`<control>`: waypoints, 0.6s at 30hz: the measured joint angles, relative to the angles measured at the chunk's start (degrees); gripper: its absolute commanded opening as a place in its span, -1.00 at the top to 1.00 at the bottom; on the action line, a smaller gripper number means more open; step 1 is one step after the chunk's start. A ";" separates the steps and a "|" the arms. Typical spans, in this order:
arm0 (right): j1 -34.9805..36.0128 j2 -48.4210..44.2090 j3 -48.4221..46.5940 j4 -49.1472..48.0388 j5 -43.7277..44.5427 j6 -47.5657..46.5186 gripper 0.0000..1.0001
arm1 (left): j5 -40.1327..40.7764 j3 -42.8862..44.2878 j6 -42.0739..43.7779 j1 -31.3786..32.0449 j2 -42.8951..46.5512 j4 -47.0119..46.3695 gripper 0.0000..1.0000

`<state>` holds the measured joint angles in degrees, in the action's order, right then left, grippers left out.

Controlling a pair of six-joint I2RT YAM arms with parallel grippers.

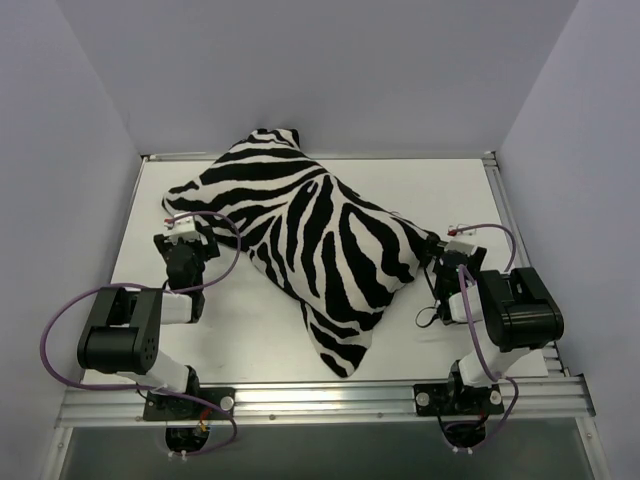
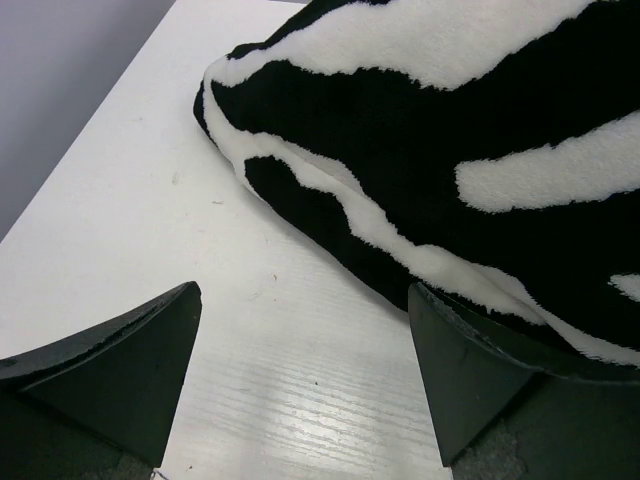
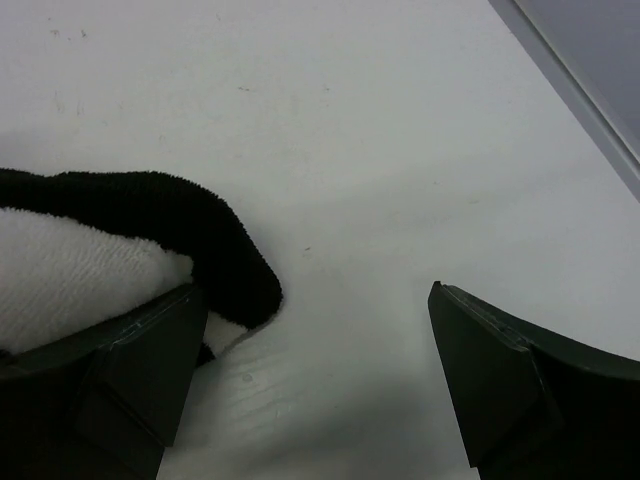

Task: Remove the pillowcase from the pillow

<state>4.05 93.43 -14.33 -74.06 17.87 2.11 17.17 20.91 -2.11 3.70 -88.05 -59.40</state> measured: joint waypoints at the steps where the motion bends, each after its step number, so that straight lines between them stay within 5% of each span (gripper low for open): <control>1: 0.00 0.00 -0.13 0.07 0.68 0.22 -0.97 | 0.00 0.00 0.02 0.00 0.00 0.00 -0.88; 5: 0.55 -0.92 -3.63 1.53 3.26 0.44 -0.96 | 0.00 0.00 0.02 0.00 0.00 0.00 -0.88; 11: 2.12 -11.28 -24.48 28.57 4.55 4.07 -0.94 | -0.85 0.85 -0.52 -0.72 0.72 3.41 -0.90; 14: 1.55 -16.02 -34.05 37.13 -0.61 6.12 -0.89 | -2.25 9.97 -0.68 -3.48 1.62 20.15 -1.00; 18: 1.68 -17.77 -44.06 47.89 -12.02 8.68 -0.97 | -11.85 33.00 2.67 -9.97 0.55 44.06 -1.00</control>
<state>5.74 75.66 -58.39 -26.17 5.85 10.79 5.32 53.91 0.56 -6.26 -87.50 -15.33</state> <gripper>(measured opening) 0.941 0.997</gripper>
